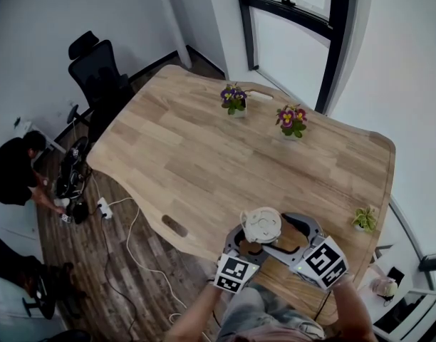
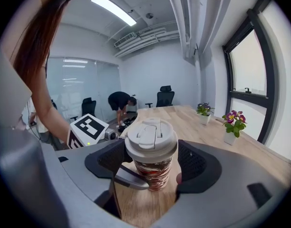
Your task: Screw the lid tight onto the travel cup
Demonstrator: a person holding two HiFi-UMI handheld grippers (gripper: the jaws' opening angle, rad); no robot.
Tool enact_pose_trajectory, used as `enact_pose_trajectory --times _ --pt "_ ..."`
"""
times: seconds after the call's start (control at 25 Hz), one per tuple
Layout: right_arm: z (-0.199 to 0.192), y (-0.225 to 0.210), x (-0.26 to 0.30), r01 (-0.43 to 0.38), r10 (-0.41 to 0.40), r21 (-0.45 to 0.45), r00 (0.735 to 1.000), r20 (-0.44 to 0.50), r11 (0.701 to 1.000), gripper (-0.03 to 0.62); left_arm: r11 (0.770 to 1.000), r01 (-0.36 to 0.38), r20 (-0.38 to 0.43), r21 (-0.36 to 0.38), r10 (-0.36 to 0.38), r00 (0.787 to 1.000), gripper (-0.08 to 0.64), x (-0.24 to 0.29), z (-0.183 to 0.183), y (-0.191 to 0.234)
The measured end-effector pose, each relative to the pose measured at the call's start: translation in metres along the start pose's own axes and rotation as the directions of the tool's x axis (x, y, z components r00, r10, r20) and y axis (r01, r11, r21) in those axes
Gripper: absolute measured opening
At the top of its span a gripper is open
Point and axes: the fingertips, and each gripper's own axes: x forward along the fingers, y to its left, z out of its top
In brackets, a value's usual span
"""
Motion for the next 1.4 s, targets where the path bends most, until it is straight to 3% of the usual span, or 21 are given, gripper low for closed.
enact_pose_trajectory --times 0.12,0.32,0.64,0.76,0.88,1.0,1.16,1.32,1.4 --pt "-0.003 -0.002 0.003 -0.008 0.008 0.002 1.000 -0.006 1.000 0.316 0.997 0.019 -0.022 0.070 -0.018 1.000 0.344 0.004 -0.002 0.000" --pt "-0.001 -0.003 0.003 0.012 -0.012 0.007 1.000 0.019 1.000 0.315 0.996 0.001 -0.020 0.089 0.001 1.000 0.344 0.005 -0.002 0.002" --pt "-0.001 -0.001 0.001 0.168 -0.173 0.066 0.982 0.076 0.984 0.315 0.995 -0.020 -0.020 0.093 0.022 1.000 0.344 0.004 -0.001 0.002" --pt "-0.001 0.000 0.002 0.202 -0.209 0.089 0.975 0.078 0.975 0.316 0.995 0.006 -0.033 0.099 -0.002 0.999 0.344 0.004 -0.002 0.002" --pt "-0.002 0.001 0.004 0.195 -0.201 0.104 0.978 0.053 0.975 0.319 0.989 0.080 -0.060 0.125 -0.073 0.995 0.344 0.004 -0.004 0.001" --pt "-0.006 0.001 0.006 0.181 -0.182 0.096 0.983 0.011 0.979 0.341 0.964 0.200 -0.114 0.173 -0.182 0.977 0.344 0.005 -0.005 -0.001" --pt "-0.008 -0.004 0.005 0.183 -0.181 0.077 0.983 -0.034 0.980 0.351 0.900 0.363 -0.188 0.240 -0.324 0.927 0.344 0.006 -0.006 -0.005" --pt "-0.005 -0.008 0.008 0.167 -0.164 0.074 0.986 -0.038 0.983 0.353 0.837 0.472 -0.238 0.276 -0.417 0.877 0.344 0.011 -0.005 -0.008" --pt "-0.004 -0.008 0.009 0.168 -0.166 0.088 0.986 -0.034 0.982 0.353 0.816 0.505 -0.249 0.281 -0.446 0.860 0.344 0.010 -0.006 -0.009"
